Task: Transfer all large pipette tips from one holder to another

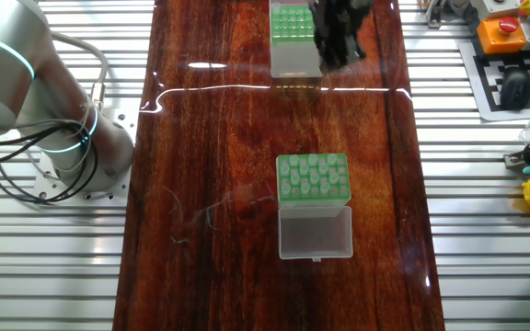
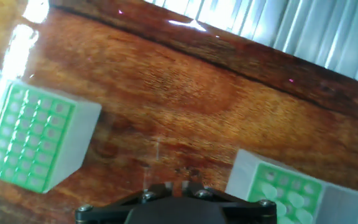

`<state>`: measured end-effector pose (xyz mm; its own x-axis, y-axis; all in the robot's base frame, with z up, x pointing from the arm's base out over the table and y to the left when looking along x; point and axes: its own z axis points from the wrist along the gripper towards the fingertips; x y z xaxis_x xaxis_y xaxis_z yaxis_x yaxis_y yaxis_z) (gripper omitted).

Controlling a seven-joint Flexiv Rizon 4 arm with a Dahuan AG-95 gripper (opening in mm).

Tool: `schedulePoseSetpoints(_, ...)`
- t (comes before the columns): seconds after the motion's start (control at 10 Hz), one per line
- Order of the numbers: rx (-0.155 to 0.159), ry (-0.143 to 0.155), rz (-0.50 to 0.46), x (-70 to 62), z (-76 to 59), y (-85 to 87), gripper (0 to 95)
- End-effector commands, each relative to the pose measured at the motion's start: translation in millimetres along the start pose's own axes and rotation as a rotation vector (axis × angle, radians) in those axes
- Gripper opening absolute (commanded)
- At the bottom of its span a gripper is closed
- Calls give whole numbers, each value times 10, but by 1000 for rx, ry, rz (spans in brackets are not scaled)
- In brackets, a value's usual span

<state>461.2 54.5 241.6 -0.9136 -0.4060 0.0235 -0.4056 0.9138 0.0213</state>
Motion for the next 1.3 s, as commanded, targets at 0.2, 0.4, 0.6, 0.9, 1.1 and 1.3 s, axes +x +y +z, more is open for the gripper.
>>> schedulePoseSetpoints(0.2, 26, 11, 74, 15, -1, -10, 190)
schedulePoseSetpoints(0.4, 20, 2, 48, 68, 99, -280, 190)
schedulePoseSetpoints(0.6, 3, -5, -2, 95, 229, -676, 190)
schedulePoseSetpoints(0.9, 1, 2, -30, 100, 276, -816, 190)
schedulePoseSetpoints(1.1, -3, 2, -23, 100, 276, -816, 380)
schedulePoseSetpoints(1.3, 3, 6, 34, 100, 276, -816, 380)
